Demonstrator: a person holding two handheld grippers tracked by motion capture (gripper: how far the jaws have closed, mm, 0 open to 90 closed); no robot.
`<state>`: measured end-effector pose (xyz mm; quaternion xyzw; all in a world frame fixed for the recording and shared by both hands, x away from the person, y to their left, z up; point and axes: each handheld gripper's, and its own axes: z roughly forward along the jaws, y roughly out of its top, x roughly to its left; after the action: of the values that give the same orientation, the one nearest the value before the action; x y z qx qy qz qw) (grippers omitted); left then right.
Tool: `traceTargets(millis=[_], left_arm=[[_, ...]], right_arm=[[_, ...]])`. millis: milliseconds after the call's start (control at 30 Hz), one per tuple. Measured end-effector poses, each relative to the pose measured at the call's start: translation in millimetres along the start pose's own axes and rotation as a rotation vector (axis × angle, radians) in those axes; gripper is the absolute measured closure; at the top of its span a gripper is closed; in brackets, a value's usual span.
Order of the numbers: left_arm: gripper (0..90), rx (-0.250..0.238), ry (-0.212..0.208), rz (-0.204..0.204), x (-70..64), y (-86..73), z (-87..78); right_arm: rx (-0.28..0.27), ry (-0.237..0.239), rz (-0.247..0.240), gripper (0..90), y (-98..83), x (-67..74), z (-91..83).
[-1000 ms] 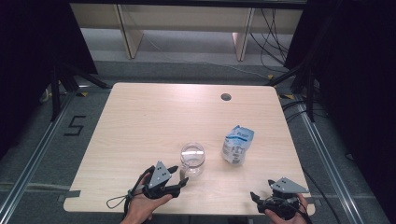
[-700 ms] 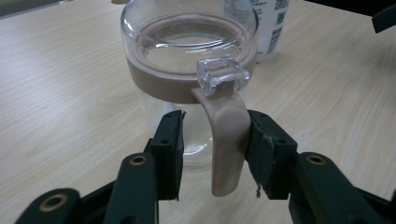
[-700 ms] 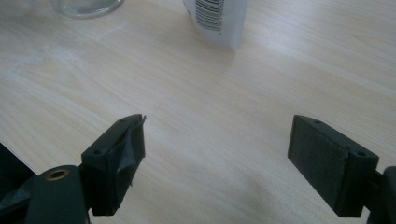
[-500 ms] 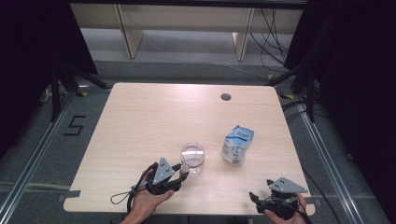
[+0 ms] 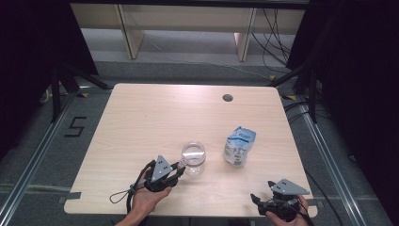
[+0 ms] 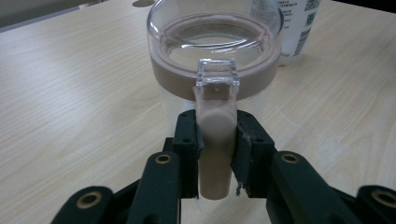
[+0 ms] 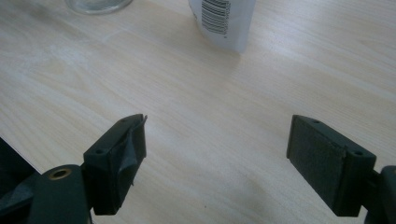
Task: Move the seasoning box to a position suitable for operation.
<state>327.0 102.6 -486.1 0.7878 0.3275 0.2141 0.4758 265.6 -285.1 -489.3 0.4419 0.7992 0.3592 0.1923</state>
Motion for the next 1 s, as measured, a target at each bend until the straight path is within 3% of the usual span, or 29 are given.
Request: traceTargets(millis=[167,367,433,467,500,567,667,700,733,767,900,933,967,1000], left_arm=[[72.5,-0.004,-0.037,-0.004,4.1,0.1,0.7],[72.8,-0.013,-0.091,0.008,8.6,-1.2,-0.1],[72.8,-0.016,-0.108,0.017,9.6,-2.2,-0.6],[72.8,-0.018,-0.123,0.006,8.9,-2.9,-0.7],[72.8,-0.015,-0.131,-0.001,8.1,-3.0,-1.3],[72.9,-0.01,-0.145,0.033,8.4,-2.3,-2.1],[72.8,-0.016,-0.184,0.033,6.7,-3.2,-2.3],[72.8,-0.016,-0.202,0.053,7.1,-2.9,-2.4],[72.8,-0.009,-0.204,0.043,5.7,-3.3,-3.3],[72.8,-0.012,-0.221,0.062,6.3,-3.2,-3.1],[72.8,-0.009,-0.27,0.09,3.9,-2.0,-2.8],[72.8,-0.004,-0.268,0.077,2.3,-2.2,-2.8],[72.8,-0.006,-0.277,0.099,3.0,-1.4,-2.1],[72.8,-0.005,-0.279,0.09,2.1,-1.5,-2.0]], right_arm=[[-0.017,0.004,-0.016,20.9,0.4,-1.2,0.9],[-0.008,0.01,0.023,20.9,0.1,1.6,0.5],[-0.023,-0.007,-0.022,20.9,0.0,-2.3,0.5],[-0.023,-0.007,-0.022,20.9,0.0,-2.3,0.5],[-0.015,-0.003,0.015,20.9,0.3,0.6,-0.5],[-0.015,0.007,-0.005,20.9,0.2,-1.3,0.9],[-0.016,0.008,-0.003,20.9,0.5,-1.2,0.5],[-0.01,0.009,0.026,20.9,0.4,1.6,-0.2],[-0.028,0.005,-0.017,20.9,0.5,-1.4,1.0],[-0.021,0.007,-0.022,20.9,0.5,-1.7,0.6],[-0.017,0.006,-0.005,20.8,0.9,-0.2,0.5],[-0.02,0.017,-0.016,20.8,0.7,-1.3,1.7],[-0.022,0.01,-0.016,20.8,0.5,-1.2,2.0],[-0.021,0.017,-0.008,20.8,0.8,-0.6,2.0]])
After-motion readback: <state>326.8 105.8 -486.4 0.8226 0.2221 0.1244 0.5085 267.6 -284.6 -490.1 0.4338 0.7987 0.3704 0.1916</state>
